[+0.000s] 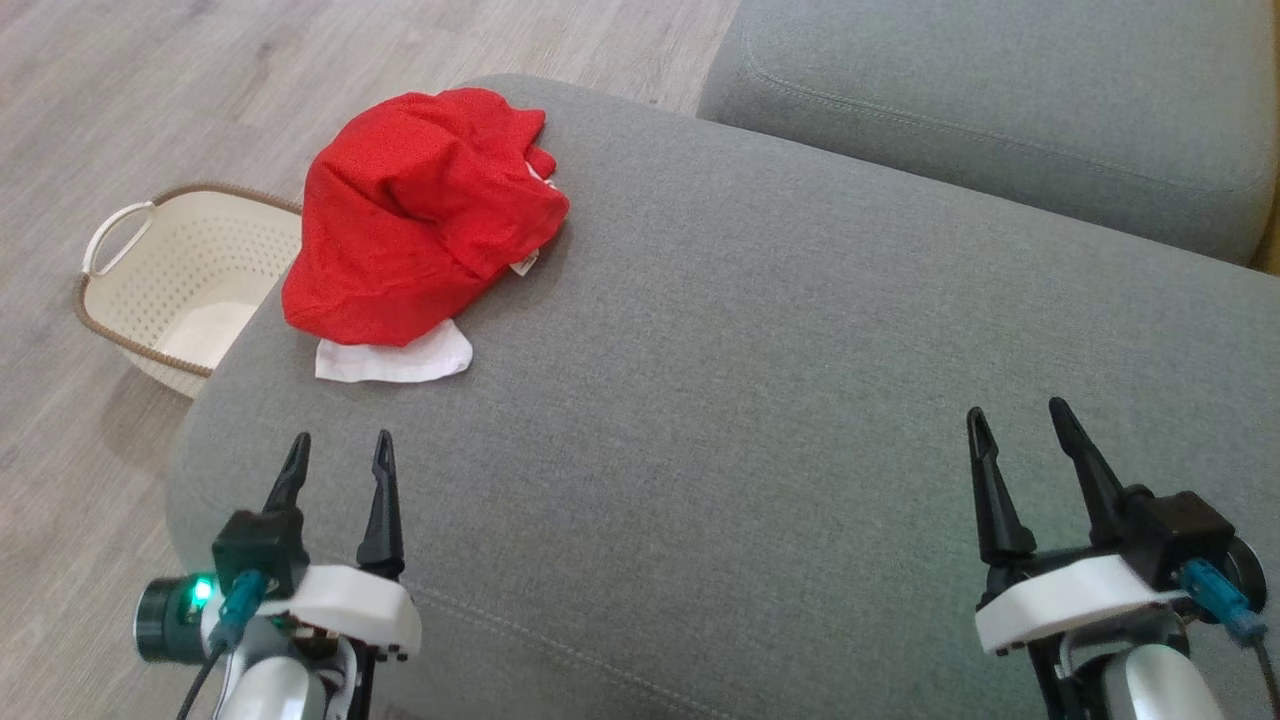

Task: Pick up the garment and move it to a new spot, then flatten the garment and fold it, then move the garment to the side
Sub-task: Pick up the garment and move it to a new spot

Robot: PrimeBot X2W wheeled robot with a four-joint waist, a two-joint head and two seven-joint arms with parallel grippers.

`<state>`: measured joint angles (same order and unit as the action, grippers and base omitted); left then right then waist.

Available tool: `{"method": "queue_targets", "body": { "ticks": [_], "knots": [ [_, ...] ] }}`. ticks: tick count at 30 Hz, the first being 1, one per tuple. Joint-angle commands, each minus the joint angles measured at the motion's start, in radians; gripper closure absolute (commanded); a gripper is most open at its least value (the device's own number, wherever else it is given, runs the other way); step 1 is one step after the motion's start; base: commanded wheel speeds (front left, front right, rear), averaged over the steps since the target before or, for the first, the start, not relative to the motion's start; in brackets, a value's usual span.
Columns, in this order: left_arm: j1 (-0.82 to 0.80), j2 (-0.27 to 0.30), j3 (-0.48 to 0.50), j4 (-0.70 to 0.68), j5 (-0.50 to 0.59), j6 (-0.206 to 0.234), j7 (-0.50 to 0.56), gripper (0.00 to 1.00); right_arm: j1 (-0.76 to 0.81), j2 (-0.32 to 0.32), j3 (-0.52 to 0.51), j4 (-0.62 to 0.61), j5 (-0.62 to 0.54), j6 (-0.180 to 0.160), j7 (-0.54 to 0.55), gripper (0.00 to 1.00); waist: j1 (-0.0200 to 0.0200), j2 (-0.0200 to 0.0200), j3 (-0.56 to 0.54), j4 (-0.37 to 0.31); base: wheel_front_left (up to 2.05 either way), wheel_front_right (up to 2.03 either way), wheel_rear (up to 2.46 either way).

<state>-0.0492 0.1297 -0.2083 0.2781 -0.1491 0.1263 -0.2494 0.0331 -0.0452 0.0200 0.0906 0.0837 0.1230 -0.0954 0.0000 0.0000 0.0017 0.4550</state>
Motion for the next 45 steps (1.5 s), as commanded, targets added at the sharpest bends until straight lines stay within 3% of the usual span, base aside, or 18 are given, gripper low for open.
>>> {"method": "queue_targets", "body": {
  "ticks": [1, 8, 18, 22, 27, 32, 38, 39, 40, 45],
  "knots": [
    [-0.067, 0.009, 0.044, -0.034, 0.011, -0.002, -0.012, 0.00, -0.031, -0.005, 0.020, -0.034, -0.003, 0.008, -0.003, 0.00, 0.0000, 0.0000, 0.001, 0.002, 0.00, 0.00, 0.00],
    [-0.087, 0.001, 0.056, -0.038, 0.015, -0.005, -0.012, 0.00, -0.042, -0.005, 0.017, -0.048, -0.008, 0.008, 0.008, 0.00, 0.0000, 0.0000, 0.037, 0.005, 0.00, 0.00, 0.00],
    [-0.293, -0.021, 0.122, 0.054, -0.041, -0.037, -0.012, 0.00, -0.121, -0.026, 0.004, -0.140, -0.054, 0.008, 0.085, 0.00, 0.0000, 0.0000, 0.234, -0.038, 0.00, 0.00, 0.00],
    [-0.427, -0.011, 0.154, 0.163, -0.069, -0.068, -0.012, 0.00, -0.159, -0.053, -0.003, -0.195, -0.060, 0.008, 0.123, 0.00, 0.0000, 0.0000, 0.337, -0.066, 0.00, 0.00, 0.00],
    [-0.597, 0.031, 0.180, 0.400, -0.092, -0.109, -0.012, 0.00, -0.191, -0.081, 0.001, -0.235, -0.058, 0.008, 0.152, 0.00, 0.0000, 0.0000, 0.427, -0.105, 0.00, 0.00, 0.00],
    [-0.730, 0.086, 0.204, 0.622, -0.109, -0.116, -0.001, 0.00, -0.225, -0.088, 0.020, -0.246, -0.052, 0.008, 0.155, 0.00, 0.0000, 0.0000, 0.475, -0.148, 0.00, 0.00, 0.00],
    [-0.819, 0.117, 0.225, 0.771, -0.137, -0.128, 0.026, 0.00, -0.241, -0.087, 0.019, -0.246, -0.050, 0.008, 0.154, 0.00, 0.0000, 0.0000, 0.494, -0.164, 0.00, 0.00, 0.00],
    [-0.833, 0.122, 0.226, 0.789, -0.141, -0.130, 0.025, 0.65, -0.242, -0.087, 0.017, -0.245, -0.050, 0.008, 0.153, 0.00, 0.0000, 0.0000, 0.495, -0.164, 0.00, 0.00, 0.00],
    [-0.846, 0.126, 0.227, 0.801, -0.142, -0.131, 0.021, 1.00, -0.241, -0.086, 0.015, -0.244, -0.050, 0.008, 0.152, 0.00, 0.0000, 0.0000, 0.495, -0.163, 0.00, 0.00, 0.00],
    [-0.879, 0.148, 0.223, 0.811, -0.133, -0.132, -0.005, 1.00, -0.229, -0.082, 0.002, -0.230, -0.051, 0.008, 0.146, 0.00, 0.0000, 0.0000, 0.471, -0.144, 0.00, 0.00, 0.00]
  ]
}}
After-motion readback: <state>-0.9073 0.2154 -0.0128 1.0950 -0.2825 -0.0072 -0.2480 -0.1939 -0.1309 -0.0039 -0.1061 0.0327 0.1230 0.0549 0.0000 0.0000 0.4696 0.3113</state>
